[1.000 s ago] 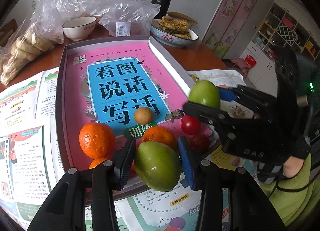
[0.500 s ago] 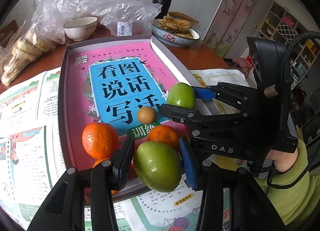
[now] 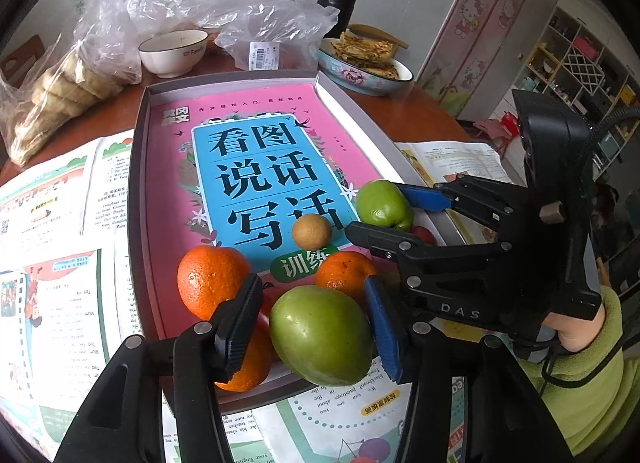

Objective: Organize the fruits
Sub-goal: 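Carry both green fruits over the pink box, then open both grippers to drop the green fruits into the box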

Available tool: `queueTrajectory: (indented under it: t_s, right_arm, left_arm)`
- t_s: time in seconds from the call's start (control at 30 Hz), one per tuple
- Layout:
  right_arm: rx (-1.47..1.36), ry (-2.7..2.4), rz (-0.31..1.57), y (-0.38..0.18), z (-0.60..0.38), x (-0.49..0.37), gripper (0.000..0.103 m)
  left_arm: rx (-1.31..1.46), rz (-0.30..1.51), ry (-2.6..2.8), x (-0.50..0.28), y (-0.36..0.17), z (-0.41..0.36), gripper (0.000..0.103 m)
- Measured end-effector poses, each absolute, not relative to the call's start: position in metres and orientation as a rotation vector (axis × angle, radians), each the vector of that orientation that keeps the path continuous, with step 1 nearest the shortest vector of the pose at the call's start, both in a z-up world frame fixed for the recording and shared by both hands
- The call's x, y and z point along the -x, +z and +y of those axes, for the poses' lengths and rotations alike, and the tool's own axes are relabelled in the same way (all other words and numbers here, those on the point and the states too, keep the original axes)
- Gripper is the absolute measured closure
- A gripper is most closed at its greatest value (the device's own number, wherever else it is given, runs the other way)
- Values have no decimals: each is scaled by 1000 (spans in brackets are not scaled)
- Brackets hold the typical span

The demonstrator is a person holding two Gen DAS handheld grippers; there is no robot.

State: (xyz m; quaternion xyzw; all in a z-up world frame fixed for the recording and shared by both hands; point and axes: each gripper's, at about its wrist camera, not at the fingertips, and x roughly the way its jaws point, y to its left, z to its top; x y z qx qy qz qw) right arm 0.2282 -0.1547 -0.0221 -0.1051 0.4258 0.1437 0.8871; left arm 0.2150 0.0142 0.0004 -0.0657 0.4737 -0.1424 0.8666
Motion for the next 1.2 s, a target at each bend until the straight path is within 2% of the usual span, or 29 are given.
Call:
queueTrajectory:
  t_s: [0.97, 1.2]
  right_arm:
    - [216, 307, 851, -11, -159, -202, 51]
    - [201, 292, 839, -8, -163, -196, 48]
  left_arm:
    - [125, 1002, -280, -216, 1, 9, 45]
    - [123, 1006, -276, -215, 1, 8, 44]
